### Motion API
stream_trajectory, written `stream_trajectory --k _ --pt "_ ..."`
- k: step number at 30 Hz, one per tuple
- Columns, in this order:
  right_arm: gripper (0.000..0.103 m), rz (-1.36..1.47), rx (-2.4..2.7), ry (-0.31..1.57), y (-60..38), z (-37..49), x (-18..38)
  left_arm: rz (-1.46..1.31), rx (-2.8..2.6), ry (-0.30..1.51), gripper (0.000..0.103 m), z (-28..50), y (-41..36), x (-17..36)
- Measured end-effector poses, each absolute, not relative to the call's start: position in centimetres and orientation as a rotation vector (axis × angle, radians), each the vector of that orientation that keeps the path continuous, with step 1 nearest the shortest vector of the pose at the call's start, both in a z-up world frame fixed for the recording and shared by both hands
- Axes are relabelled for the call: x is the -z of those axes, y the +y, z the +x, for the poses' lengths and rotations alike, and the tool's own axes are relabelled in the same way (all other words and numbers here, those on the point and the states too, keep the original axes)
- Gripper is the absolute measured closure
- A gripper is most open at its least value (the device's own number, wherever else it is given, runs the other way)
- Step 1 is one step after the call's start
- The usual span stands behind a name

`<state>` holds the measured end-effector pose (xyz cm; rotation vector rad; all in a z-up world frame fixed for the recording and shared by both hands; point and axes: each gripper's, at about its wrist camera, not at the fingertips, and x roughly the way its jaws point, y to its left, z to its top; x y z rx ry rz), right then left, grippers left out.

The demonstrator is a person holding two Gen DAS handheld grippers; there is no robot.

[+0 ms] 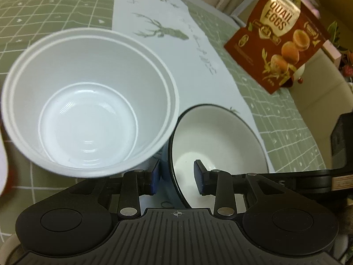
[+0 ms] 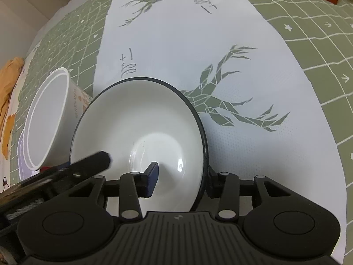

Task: Organize plates and bowls
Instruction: 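Move the right gripper to the blue bowl rim and close it, then lift the blue bowl with the right gripper and carry it over the cream bowl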

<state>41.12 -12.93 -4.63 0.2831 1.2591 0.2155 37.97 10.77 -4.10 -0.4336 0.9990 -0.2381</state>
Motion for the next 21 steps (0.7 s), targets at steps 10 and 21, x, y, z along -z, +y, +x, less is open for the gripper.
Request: stream_trajectory --k 10,21 --pt "0.061 0.278 -0.247 1.271 -13.5 41.3 4.8 -0.419 0.235 1.066 0.068 39.3 9.5 5.7" --pt "0.061 0.286 -0.285 1.239 -14.2 41.3 4.3 -0.397 0.14 1.149 0.072 40.7 8.2 4.4"
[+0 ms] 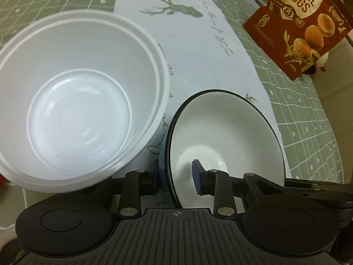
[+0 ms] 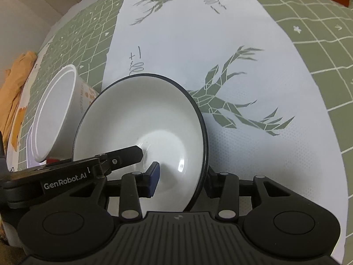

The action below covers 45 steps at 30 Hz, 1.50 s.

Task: Organize plates and bowls
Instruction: 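Lift the blue bowl with the right gripper and carry it over the cream bowl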

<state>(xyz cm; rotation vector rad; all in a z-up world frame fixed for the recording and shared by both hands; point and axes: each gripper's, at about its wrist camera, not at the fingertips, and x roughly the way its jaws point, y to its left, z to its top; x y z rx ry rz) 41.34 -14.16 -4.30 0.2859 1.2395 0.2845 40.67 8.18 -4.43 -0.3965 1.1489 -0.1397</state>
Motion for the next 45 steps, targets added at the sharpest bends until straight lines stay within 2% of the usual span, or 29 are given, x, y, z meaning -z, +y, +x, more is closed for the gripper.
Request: stream_trajectory --k 6,12,18,26,35,45 --pt "0.061 0.291 -0.331 1.129 -15.3 40.0 0.7 -0.336 0.121 1.078 0.071 39.3 6.9 0.3" --pt "0.061 0.276 -0.355 1.03 -17.2 35.4 -3.7 -0.306 0.162 0.994 0.07 34.7 4.8 -4.4" --pt "0.061 0.231 -0.367 1.017 -18.9 29.3 -5.4 -0.245 0.22 1.009 0.069 28.5 2.2 -5.5" --pt "0.06 0.227 -0.353 1.015 -20.4 24.6 -3.1 -0.2 0.251 1.085 0.069 23.8 -0.4 -2.8" --pt "0.06 0.248 -0.404 1.081 -19.5 24.4 0.4 -0.204 0.179 1.144 0.07 23.0 0.7 -0.5" --pt "0.06 0.267 -0.431 1.093 -19.5 25.4 1.7 -0.223 0.178 1.147 0.073 23.2 1.1 -0.8"
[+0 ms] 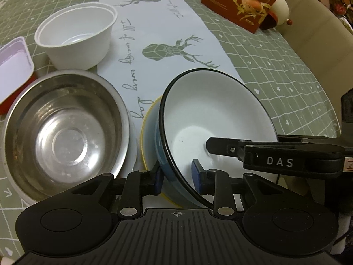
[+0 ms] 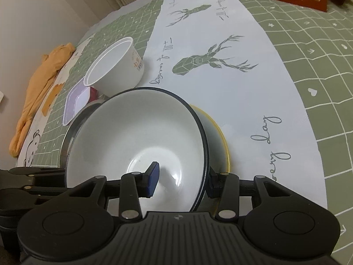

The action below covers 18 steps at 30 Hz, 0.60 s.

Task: Organize plates and bowls
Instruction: 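Lift the blue bowl with the right gripper and carry it over the cream bowl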

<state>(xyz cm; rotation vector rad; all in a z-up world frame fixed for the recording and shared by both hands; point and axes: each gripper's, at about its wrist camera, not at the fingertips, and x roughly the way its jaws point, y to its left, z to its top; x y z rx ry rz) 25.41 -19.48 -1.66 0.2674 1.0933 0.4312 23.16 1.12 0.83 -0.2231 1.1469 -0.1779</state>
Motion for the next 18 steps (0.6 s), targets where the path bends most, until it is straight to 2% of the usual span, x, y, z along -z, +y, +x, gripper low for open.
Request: stream_trajectory --k 18 --pt "0.061 0.305 -0.448 1.137 -19.6 26.2 1.5 -0.332 0.207 1.217 0.07 24.1 3.2 -1.0"
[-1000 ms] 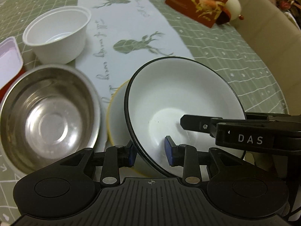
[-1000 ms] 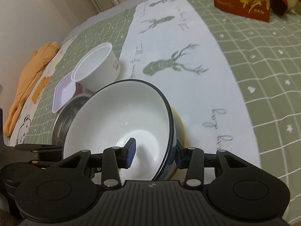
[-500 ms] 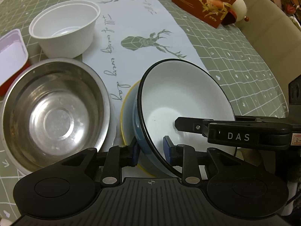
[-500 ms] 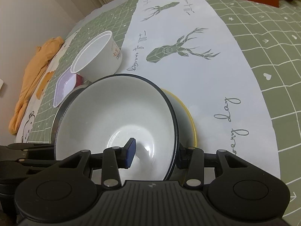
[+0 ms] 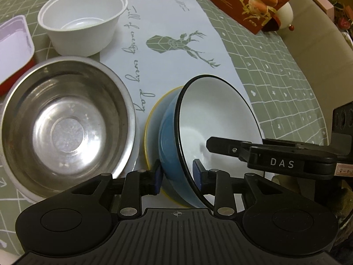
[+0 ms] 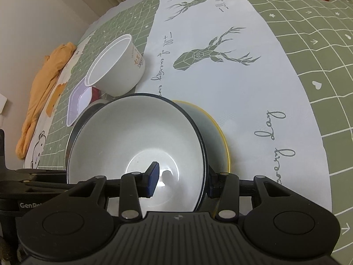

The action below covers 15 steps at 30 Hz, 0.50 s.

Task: Organize plates and bowls
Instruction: 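Lift the blue bowl with the right gripper and carry it over the cream bowl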

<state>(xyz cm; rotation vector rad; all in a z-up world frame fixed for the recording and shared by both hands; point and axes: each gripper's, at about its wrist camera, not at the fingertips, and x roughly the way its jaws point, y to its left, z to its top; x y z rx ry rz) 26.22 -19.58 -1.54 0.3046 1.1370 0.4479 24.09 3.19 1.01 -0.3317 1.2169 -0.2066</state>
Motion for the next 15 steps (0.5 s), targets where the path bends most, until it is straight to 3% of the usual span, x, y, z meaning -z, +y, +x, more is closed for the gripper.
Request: stream_trajectory --k 15 --pt "0.062 0.27 -0.43 1.125 -20.9 25.5 0.7 -0.219 0.158 1.285 0.081 26.2 1.6 -0.8"
